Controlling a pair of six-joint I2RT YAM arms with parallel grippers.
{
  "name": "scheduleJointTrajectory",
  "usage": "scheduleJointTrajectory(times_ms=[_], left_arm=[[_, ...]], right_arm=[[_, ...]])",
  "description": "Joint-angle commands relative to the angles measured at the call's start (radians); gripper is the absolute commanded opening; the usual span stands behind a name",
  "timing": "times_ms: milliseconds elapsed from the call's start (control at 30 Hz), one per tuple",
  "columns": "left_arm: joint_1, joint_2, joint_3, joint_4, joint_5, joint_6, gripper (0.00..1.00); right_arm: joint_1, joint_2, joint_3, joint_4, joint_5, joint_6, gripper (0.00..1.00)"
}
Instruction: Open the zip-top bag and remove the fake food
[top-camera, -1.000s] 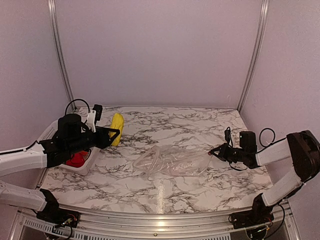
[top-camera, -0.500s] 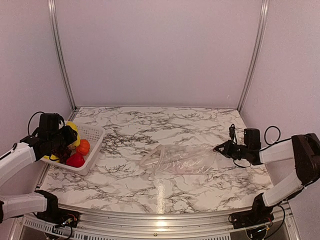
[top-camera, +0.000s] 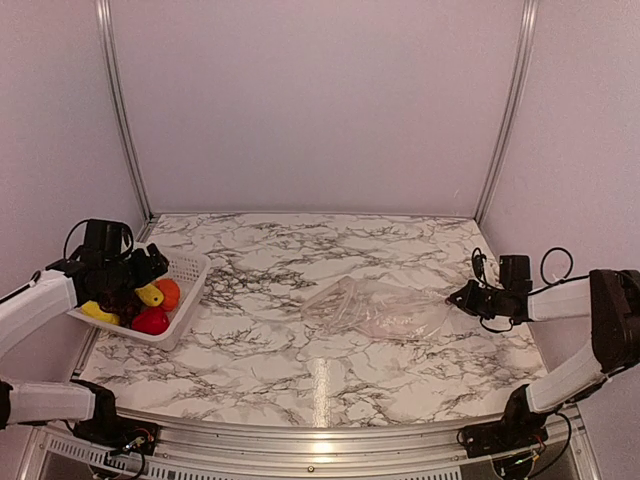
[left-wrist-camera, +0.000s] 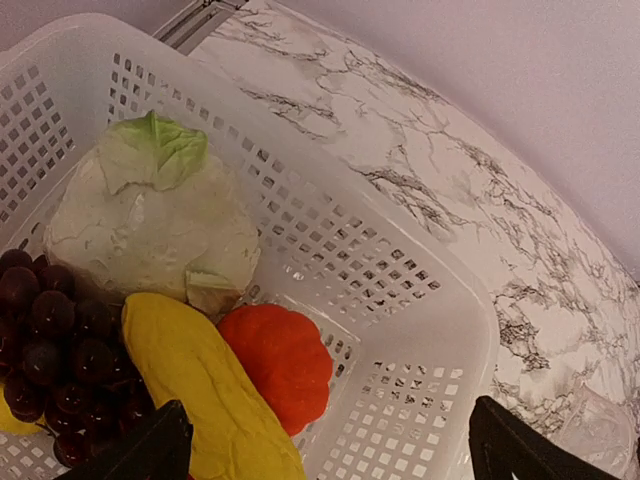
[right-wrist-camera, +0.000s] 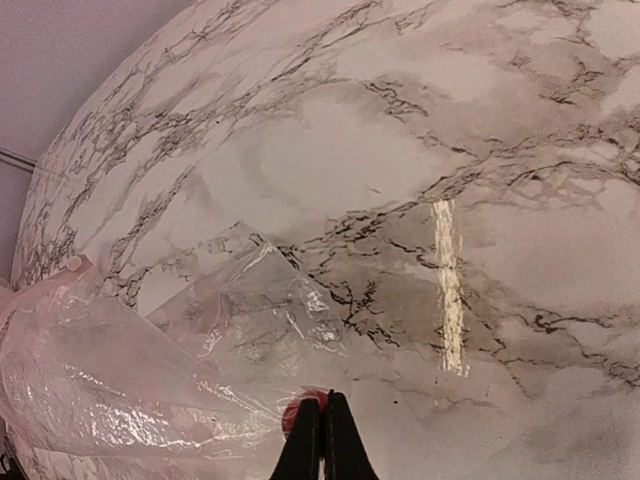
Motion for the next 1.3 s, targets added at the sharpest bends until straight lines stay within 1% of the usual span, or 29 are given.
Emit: scheduleJointTrajectory(times_ms=[0, 67, 167, 233, 267, 300, 400, 500, 567, 667, 733, 833, 867, 900, 933, 967, 1000, 1167, 1267], left_arm=[[-0.027, 0.000, 0.111, -0.044, 0.018, 0.083, 0.99], [-0.041, 0.014, 0.137, -0.041, 0.018, 0.097, 0.99], [-0.065, 0.041, 0.173, -0.041, 0.006, 0.120, 0.99], [-0.078, 0.065, 0.197, -0.042, -0.009, 0.127, 0.99], [-0.085, 0.087, 0.211, -0.045, -0.014, 0.131, 0.99], [-0.088, 0.107, 0.227, -0.048, -0.021, 0.134, 0.99], [-0.107, 0.167, 0.283, -0.060, -0.046, 0.142, 0.99], [-0.141, 0.222, 0.356, -0.061, -0.061, 0.164, 0.99], [-0.165, 0.256, 0.403, -0.063, -0.074, 0.177, 0.99], [-0.198, 0.306, 0.472, -0.077, -0.096, 0.192, 0.99], [-0.226, 0.336, 0.505, -0.078, -0.119, 0.202, 0.99], [-0.271, 0.373, 0.535, -0.087, -0.154, 0.219, 0.99], [-0.284, 0.383, 0.538, -0.091, -0.169, 0.220, 0.99], [-0.298, 0.391, 0.537, -0.090, -0.179, 0.220, 0.99], [-0.315, 0.394, 0.529, -0.086, -0.184, 0.219, 0.99], [-0.327, 0.395, 0.522, -0.080, -0.185, 0.219, 0.99], [-0.341, 0.395, 0.510, -0.072, -0.186, 0.216, 0.99], [-0.397, 0.390, 0.454, -0.040, -0.210, 0.197, 0.99], [-0.404, 0.372, 0.430, -0.034, -0.215, 0.182, 0.99]], right_arm=[[-0.006, -0.007, 0.033, -0.098, 0.132, -0.070, 0.00], [-0.005, -0.007, 0.039, -0.104, 0.153, -0.079, 0.03], [-0.003, -0.011, 0.058, -0.134, 0.200, -0.091, 0.14], [-0.004, -0.026, 0.072, -0.159, 0.219, -0.093, 0.25], [-0.004, -0.038, 0.080, -0.170, 0.230, -0.092, 0.32], [-0.004, -0.050, 0.089, -0.174, 0.241, -0.091, 0.38], [-0.004, -0.091, 0.130, -0.231, 0.263, -0.088, 0.51], [-0.005, -0.117, 0.181, -0.242, 0.242, -0.095, 0.57], [-0.004, -0.112, 0.223, -0.251, 0.215, -0.105, 0.59], [0.000, -0.099, 0.278, -0.238, 0.131, -0.102, 0.63], [0.031, -0.087, 0.320, -0.230, 0.096, -0.104, 0.65], [0.134, -0.062, 0.387, -0.227, 0.074, -0.123, 0.70], [0.162, -0.051, 0.406, -0.226, 0.066, -0.125, 0.71], [0.186, -0.039, 0.422, -0.222, 0.050, -0.124, 0.77], [0.206, -0.030, 0.433, -0.213, 0.035, -0.120, 0.80], [0.229, -0.021, 0.435, -0.193, 0.028, -0.116, 0.86], [0.249, -0.016, 0.437, -0.188, 0.025, -0.115, 0.88], [0.338, 0.009, 0.415, -0.103, 0.023, -0.081, 0.93], [0.371, 0.013, 0.396, -0.076, 0.028, -0.071, 0.94]])
